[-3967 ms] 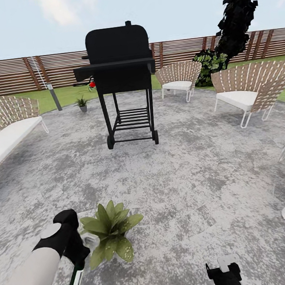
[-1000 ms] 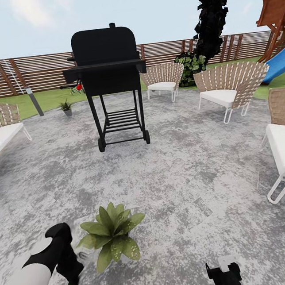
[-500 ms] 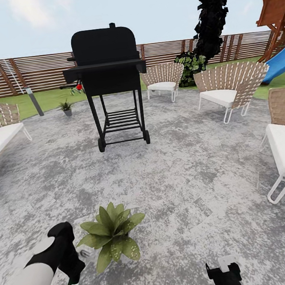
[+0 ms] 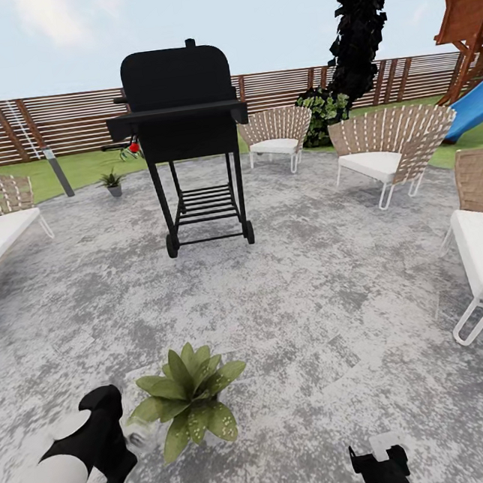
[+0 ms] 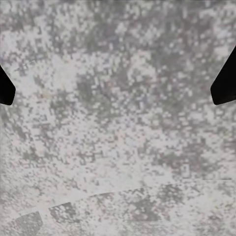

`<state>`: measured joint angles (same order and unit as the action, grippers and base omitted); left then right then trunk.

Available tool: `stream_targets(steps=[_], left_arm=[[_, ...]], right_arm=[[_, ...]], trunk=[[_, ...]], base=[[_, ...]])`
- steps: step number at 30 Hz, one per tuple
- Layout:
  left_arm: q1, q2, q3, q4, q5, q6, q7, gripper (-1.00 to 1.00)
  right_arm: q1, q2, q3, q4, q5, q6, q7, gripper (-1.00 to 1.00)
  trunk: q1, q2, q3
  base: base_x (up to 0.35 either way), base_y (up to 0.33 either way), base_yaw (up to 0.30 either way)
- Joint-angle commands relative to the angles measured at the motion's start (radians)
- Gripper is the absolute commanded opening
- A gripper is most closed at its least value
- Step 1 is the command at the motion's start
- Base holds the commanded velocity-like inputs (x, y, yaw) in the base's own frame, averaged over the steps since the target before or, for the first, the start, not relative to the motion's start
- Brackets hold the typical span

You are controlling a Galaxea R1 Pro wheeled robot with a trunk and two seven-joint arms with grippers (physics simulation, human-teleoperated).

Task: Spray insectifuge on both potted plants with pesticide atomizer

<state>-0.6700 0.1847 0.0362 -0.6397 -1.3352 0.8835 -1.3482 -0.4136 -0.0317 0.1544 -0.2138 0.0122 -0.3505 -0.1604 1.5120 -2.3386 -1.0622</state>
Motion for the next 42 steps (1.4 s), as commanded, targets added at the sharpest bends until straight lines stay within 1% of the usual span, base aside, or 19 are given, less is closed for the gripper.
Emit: stream_targets(steps=[1,4,8,14,19,23,28,32,34,37,40,42], left_arm=[[0.003,-0.003,0.004,-0.001,-0.009,0.009,-0.010,-1.00],[0.005,-0.010,0.004,-0.008,-0.009,0.009,-0.009,-1.00],[0.006,-0.010,0.006,-0.014,-0.009,0.011,-0.009,-1.00],[0.006,-0.009,0.004,-0.007,-0.010,0.009,-0.008,-1.00],[0.006,-0.008,0.004,-0.015,-0.010,0.011,-0.003,-1.00],[0.006,-0.006,0.004,-0.015,-0.010,0.011,0.035,-1.00],[0.006,-0.005,0.004,-0.012,-0.010,0.011,0.044,-1.00],[0.006,-0.009,0.004,0.005,-0.008,0.011,0.044,-1.00],[0.006,-0.011,0.004,0.038,-0.007,0.011,0.044,-1.00],[0.007,-0.009,0.004,0.065,-0.006,0.009,0.045,-1.00],[0.007,-0.008,0.005,0.067,0.015,0.008,0.047,-1.00],[0.006,-0.010,0.003,0.062,0.019,0.008,0.047,-1.00]], right_arm=[[-0.001,0.000,0.008,0.001,0.001,-0.001,-0.008,1.00],[-0.001,0.000,0.007,0.001,-0.001,-0.002,-0.008,1.00],[-0.001,0.000,0.008,0.001,-0.001,-0.002,-0.008,1.00],[-0.001,0.000,0.008,0.001,-0.001,-0.002,-0.008,1.00],[-0.001,0.000,0.008,0.001,-0.001,-0.002,-0.008,1.00],[-0.001,0.000,0.008,0.001,-0.001,-0.002,-0.008,1.00],[-0.001,0.000,0.008,0.001,-0.001,-0.002,-0.008,1.00],[-0.001,0.001,0.008,0.001,-0.001,-0.002,-0.008,1.00],[-0.001,0.001,0.008,0.001,-0.001,-0.002,-0.008,1.00],[-0.001,0.001,0.008,0.001,-0.001,-0.002,-0.008,1.00],[-0.001,0.000,0.008,0.001,-0.001,-0.002,-0.008,1.00],[-0.001,0.000,0.008,0.001,-0.001,-0.002,-0.008,1.00]], trunk=[[0.000,0.000,-0.001],[0.000,0.000,-0.001],[0.000,0.000,-0.001],[0.000,0.000,-0.001],[0.000,0.000,-0.001],[0.000,0.000,-0.001],[0.000,0.000,-0.001],[0.000,0.000,-0.001],[0.000,0.000,-0.001],[0.000,0.000,-0.001],[0.000,0.000,-0.001],[0.000,0.000,-0.001]], base=[[0.000,0.000,0.000],[0.057,0.000,0.000],[0.187,0.000,-0.001],[0.012,0.000,-0.237],[-0.234,0.068,-0.265],[-0.198,0.242,-0.041],[-0.055,0.078,-0.003],[-0.003,0.004,0.000],[0.000,0.000,0.000],[0.000,0.000,0.000],[0.000,0.000,0.000],[0.035,0.000,0.000]])
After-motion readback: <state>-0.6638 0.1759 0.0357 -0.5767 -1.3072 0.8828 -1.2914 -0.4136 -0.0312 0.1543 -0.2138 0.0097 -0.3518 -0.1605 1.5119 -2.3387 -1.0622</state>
